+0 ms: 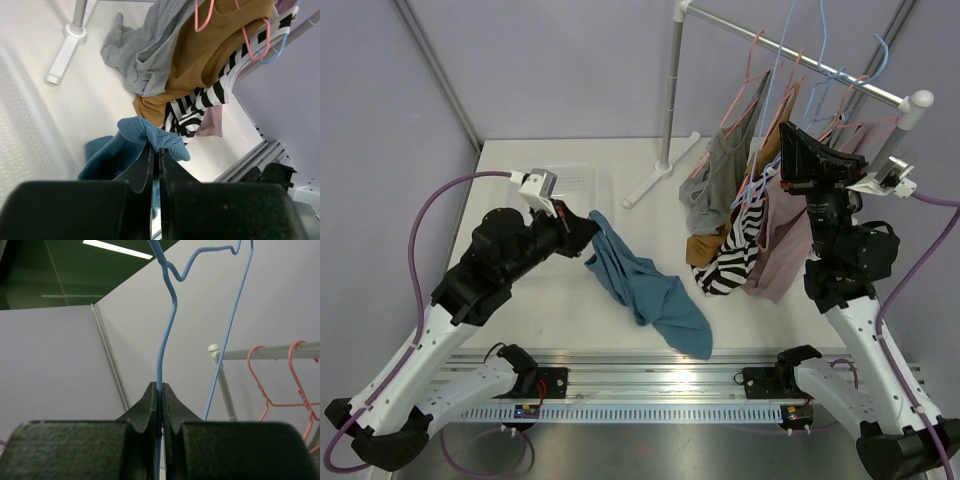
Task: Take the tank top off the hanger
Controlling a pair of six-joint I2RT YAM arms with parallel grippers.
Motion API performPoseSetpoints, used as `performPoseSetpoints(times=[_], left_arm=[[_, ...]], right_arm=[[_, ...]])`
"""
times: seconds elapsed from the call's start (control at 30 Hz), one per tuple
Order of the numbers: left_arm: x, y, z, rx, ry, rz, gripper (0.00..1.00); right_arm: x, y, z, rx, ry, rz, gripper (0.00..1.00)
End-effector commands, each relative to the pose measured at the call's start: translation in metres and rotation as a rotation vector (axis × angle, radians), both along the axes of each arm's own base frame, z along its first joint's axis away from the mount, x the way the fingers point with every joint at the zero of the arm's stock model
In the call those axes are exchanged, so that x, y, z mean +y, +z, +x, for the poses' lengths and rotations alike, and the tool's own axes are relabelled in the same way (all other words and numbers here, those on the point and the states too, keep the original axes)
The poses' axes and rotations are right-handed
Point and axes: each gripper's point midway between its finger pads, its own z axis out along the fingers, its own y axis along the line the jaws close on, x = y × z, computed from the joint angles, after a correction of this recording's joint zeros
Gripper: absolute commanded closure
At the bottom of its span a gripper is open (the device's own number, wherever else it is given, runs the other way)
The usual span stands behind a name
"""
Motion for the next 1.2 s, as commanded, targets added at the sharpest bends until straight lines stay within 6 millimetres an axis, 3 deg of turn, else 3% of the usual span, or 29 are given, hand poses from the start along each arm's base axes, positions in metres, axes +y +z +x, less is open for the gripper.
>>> performPoseSetpoints(times=[0.0, 0.03, 0.07, 0.1, 0.13, 0.17, 0.2, 0.23, 0.27, 0.3, 0.33, 0.37, 0.4, 0.53, 0.73, 0.87, 0.9, 1.03, 1.07, 1.1, 1.17], left_arm=[[0.010, 0.023, 0.004, -0.073, 0.037, 0.019, 1.00], [0.007, 0.018, 0.009, -0.060, 0.037, 0.036, 1.00], [0.004, 0.015, 0.012, -0.052, 0.034, 0.043, 1.00], [0.001, 0.011, 0.014, -0.045, 0.026, 0.046, 1.00], [-0.007, 0.005, 0.017, -0.028, 0.004, 0.048, 1.00], [-0.012, 0.004, 0.020, -0.029, -0.009, 0.040, 1.00], [-0.016, 0.002, 0.021, -0.021, -0.022, 0.039, 1.00], [-0.024, -0.005, 0.023, 0.003, -0.046, 0.040, 1.00], [-0.028, -0.005, 0.025, 0.003, -0.058, 0.035, 1.00], [-0.031, -0.007, 0.027, 0.013, -0.066, 0.035, 1.00], [-0.037, -0.012, 0.027, 0.027, -0.088, 0.037, 1.00], [-0.039, -0.013, 0.027, 0.030, -0.099, 0.039, 1.00], [-0.041, -0.016, 0.026, 0.038, -0.110, 0.043, 1.00], [-0.055, -0.026, 0.018, 0.049, -0.182, 0.053, 0.98], [-0.069, -0.054, 0.022, 0.109, -0.197, 0.154, 0.96], [-0.076, -0.071, 0.022, 0.138, -0.218, 0.180, 0.93], [-0.078, -0.072, 0.020, 0.139, -0.227, 0.185, 0.87], [-0.073, -0.070, 0.014, 0.128, -0.215, 0.217, 0.19], [-0.070, -0.069, 0.012, 0.122, -0.210, 0.221, 0.07], [-0.069, -0.068, 0.009, 0.115, -0.212, 0.227, 0.01], [-0.060, -0.064, 0.004, 0.101, -0.184, 0.236, 0.01]], right_arm=[[-0.014, 0.044, -0.039, 0.018, -0.009, 0.008, 1.00], [-0.010, 0.024, -0.026, 0.154, -0.016, -0.037, 1.00], [-0.013, 0.025, -0.034, 0.184, -0.020, -0.050, 1.00], [-0.015, 0.039, -0.048, 0.180, -0.016, -0.067, 1.00], [-0.013, 0.023, -0.046, 0.271, -0.017, -0.112, 1.00], [-0.017, 0.034, -0.064, 0.273, -0.013, -0.118, 1.00], [-0.016, 0.015, -0.065, 0.374, -0.005, -0.155, 1.00], [-0.016, 0.012, -0.071, 0.405, 0.004, -0.167, 1.00], [-0.021, 0.026, -0.091, 0.399, 0.006, -0.166, 1.00], [-0.023, -0.002, -0.093, 0.539, 0.010, -0.193, 1.00], [-0.027, -0.007, -0.101, 0.583, 0.003, -0.196, 1.00], [-0.037, 0.001, -0.118, 0.589, -0.024, -0.183, 1.00], [-0.043, -0.025, -0.123, 0.705, -0.042, -0.195, 1.00], [-0.068, -0.049, -0.160, 0.798, -0.114, -0.191, 1.00], [-0.086, -0.093, -0.173, 0.966, -0.194, -0.229, 1.00], [-0.093, -0.099, -0.163, 1.008, -0.253, -0.228, 1.00], [-0.094, -0.100, -0.158, 1.017, -0.266, -0.233, 1.00], [-0.102, -0.104, -0.123, 1.055, -0.366, -0.228, 1.00], [-0.101, -0.102, -0.116, 1.049, -0.374, -0.229, 1.00], [-0.100, -0.096, -0.109, 1.031, -0.376, -0.221, 1.00], [-0.096, -0.090, -0.093, 1.023, -0.380, -0.221, 1.00]])
